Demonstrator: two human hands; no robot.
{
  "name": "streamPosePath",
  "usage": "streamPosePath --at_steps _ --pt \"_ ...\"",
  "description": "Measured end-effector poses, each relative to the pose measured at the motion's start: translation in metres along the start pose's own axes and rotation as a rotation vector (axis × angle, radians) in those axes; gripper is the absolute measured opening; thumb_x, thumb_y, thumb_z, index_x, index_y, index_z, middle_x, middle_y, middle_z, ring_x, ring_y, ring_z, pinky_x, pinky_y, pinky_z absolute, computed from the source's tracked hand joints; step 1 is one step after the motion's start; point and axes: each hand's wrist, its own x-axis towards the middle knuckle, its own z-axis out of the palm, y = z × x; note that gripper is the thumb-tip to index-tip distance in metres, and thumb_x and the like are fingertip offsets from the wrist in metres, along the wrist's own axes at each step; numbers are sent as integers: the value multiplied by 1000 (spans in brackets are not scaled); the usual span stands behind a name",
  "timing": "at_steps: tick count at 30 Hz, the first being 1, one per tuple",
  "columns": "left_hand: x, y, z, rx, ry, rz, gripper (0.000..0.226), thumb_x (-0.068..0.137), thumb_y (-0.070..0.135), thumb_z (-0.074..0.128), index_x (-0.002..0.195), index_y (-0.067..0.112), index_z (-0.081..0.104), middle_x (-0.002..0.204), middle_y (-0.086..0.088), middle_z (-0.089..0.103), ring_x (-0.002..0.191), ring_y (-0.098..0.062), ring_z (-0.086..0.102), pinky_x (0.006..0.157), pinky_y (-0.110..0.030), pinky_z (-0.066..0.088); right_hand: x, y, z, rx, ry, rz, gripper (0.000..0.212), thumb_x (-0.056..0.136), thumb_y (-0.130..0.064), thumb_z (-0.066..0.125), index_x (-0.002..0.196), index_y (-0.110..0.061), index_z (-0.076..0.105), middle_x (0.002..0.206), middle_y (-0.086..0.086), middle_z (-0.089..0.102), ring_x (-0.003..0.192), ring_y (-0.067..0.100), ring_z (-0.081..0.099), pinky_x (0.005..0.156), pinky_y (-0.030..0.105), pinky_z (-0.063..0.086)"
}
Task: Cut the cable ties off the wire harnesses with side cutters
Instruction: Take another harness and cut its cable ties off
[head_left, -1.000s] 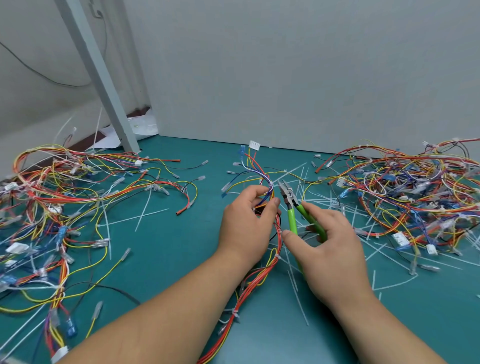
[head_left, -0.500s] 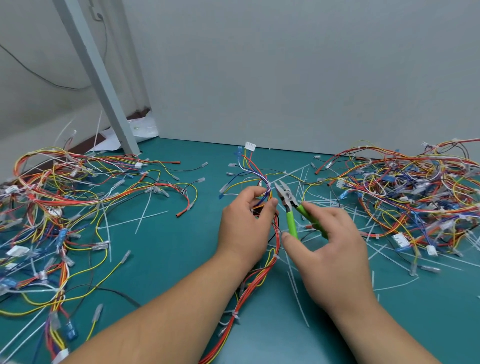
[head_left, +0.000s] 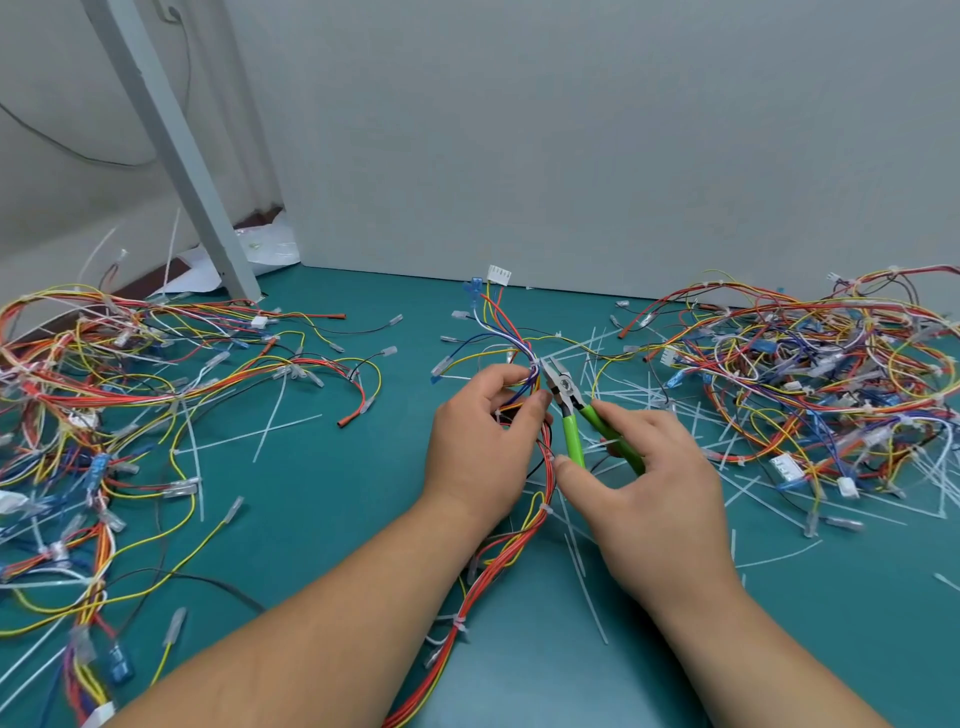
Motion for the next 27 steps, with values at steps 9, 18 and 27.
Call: streamPosePath --at_steps 9,18,27 --pt "0 -1 0 -24 -3 10 25 91 14 73 92 38 66 83 19 75 77 2 71 65 -7 47 1 5 1 9 -18 -3 55 74 -29 87 127 -25 72 105 -17 62 98 2 61 85 1 36" --pt "0 -4 1 -50 -25 17 19 90 15 72 97 33 71 86 15 77 82 -1 72 70 -11 51 1 6 0 55 -18 -1 51 75 -27 87 125 -26 73 101 -15 63 95 6 64 83 5 39" --pt "0 -1 0 -60 -35 32 26 91 10 71 95 35 69 86 18 76 81 0 72 70 -8 50 2 6 -1 68 -48 13 47 78 -25 86 124 -25 73 98 -14 64 92 2 62 82 5 39"
